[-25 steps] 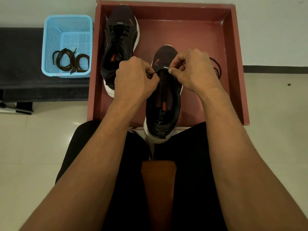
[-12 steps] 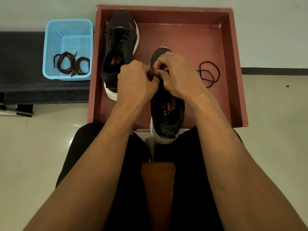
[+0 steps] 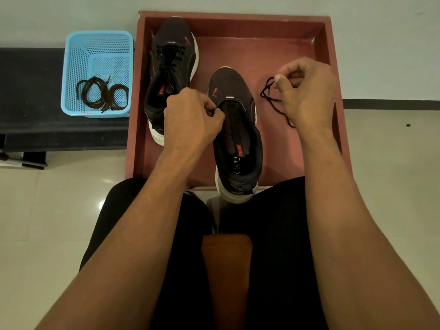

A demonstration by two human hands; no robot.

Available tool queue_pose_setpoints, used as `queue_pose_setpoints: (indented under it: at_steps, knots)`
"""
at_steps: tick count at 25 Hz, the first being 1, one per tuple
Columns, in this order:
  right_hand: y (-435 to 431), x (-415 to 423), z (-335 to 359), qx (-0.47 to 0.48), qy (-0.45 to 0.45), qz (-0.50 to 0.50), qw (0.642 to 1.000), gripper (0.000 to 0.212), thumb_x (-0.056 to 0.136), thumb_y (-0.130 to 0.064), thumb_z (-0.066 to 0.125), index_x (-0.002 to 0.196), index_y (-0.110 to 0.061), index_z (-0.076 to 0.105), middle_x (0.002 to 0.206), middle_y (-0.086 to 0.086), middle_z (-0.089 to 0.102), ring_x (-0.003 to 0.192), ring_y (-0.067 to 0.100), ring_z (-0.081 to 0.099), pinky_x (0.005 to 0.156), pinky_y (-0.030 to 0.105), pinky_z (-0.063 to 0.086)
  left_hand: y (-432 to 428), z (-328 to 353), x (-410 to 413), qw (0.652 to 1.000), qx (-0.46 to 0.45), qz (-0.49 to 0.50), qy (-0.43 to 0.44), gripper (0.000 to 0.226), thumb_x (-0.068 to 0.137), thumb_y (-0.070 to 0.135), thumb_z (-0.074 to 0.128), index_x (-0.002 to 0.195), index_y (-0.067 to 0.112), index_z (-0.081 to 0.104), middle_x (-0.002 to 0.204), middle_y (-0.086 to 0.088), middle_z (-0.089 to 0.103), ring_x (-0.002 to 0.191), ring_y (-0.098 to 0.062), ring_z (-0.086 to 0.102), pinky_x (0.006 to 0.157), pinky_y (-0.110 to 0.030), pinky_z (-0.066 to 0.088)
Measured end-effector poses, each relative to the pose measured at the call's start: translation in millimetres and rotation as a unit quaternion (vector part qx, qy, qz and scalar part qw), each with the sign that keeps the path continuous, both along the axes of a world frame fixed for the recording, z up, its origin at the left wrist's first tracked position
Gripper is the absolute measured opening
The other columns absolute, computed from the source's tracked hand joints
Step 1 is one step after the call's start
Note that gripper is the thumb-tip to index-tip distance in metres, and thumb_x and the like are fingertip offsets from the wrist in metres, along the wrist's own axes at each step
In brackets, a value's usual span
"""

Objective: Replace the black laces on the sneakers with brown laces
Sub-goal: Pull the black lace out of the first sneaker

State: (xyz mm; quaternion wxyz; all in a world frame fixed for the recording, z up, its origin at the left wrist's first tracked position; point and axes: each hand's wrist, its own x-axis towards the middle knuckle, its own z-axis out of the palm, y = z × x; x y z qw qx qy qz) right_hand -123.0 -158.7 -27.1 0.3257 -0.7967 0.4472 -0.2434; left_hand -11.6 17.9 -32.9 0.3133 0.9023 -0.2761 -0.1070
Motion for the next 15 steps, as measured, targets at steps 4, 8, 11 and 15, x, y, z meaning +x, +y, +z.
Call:
queue_pose_setpoints:
  at_steps: [4, 8, 11, 15]
  knots:
    - [-17.4, -15.2, 0.7, 0.013, 0.073, -0.049, 0.996, 0.009, 0.095, -0.022, 0.078, 0.103, -0.024, 0.08, 0.097, -0.01, 0.074, 0.085, 0.001, 0.069, 0.072, 0.0, 0.045, -2.8, 2.7, 0.2, 1.0, -0.006, 0.006, 0.014, 0.015, 0.089, 0.035, 0.075, 0.096, 0.024, 0.082, 0.075, 0.014, 0.066, 0.078, -0.008, 0.07, 0.078, -0.029, 0.06]
    - [-22.9, -22.5, -10.1, 0.027, 0.149, -0.047, 0.987, 0.012, 0.094, -0.022, 0.078, 0.104, -0.019, 0.083, 0.099, 0.0, 0.079, 0.081, 0.01, 0.069, 0.075, 0.013, 0.049, -5.7, 6.3, -3.8, 0.998, -0.008, 0.022, 0.056, 0.019, 0.088, 0.044, 0.074, 0.098, 0.029, 0.081, 0.076, 0.014, 0.071, 0.084, -0.015, 0.073, 0.08, -0.041, 0.063]
    - [-24.7, -24.5, -11.9, 0.051, 0.189, -0.068, 0.978, 0.015, 0.093, -0.025, 0.081, 0.106, -0.019, 0.082, 0.106, 0.008, 0.078, 0.08, 0.013, 0.065, 0.074, 0.019, 0.048, -3.1, 8.4, -3.4, 0.997, 0.021, 0.015, 0.069, 0.032, 0.086, 0.053, 0.074, 0.11, 0.031, 0.075, 0.084, 0.012, 0.072, 0.093, -0.018, 0.072, 0.083, -0.042, 0.061]
    - [-23.9, -30.3, -11.7, 0.074, 0.2, -0.067, 0.975, 0.025, 0.089, -0.022, 0.084, 0.113, -0.016, 0.08, 0.106, 0.004, 0.075, 0.081, 0.012, 0.062, 0.059, 0.008, 0.043, 2.1, 14.2, -5.0, 0.989, 0.108, -0.027, 0.098, 0.058, 0.081, 0.063, 0.077, 0.118, 0.022, 0.059, 0.1, 0.002, 0.064, 0.094, -0.027, 0.065, 0.081, -0.042, 0.056]
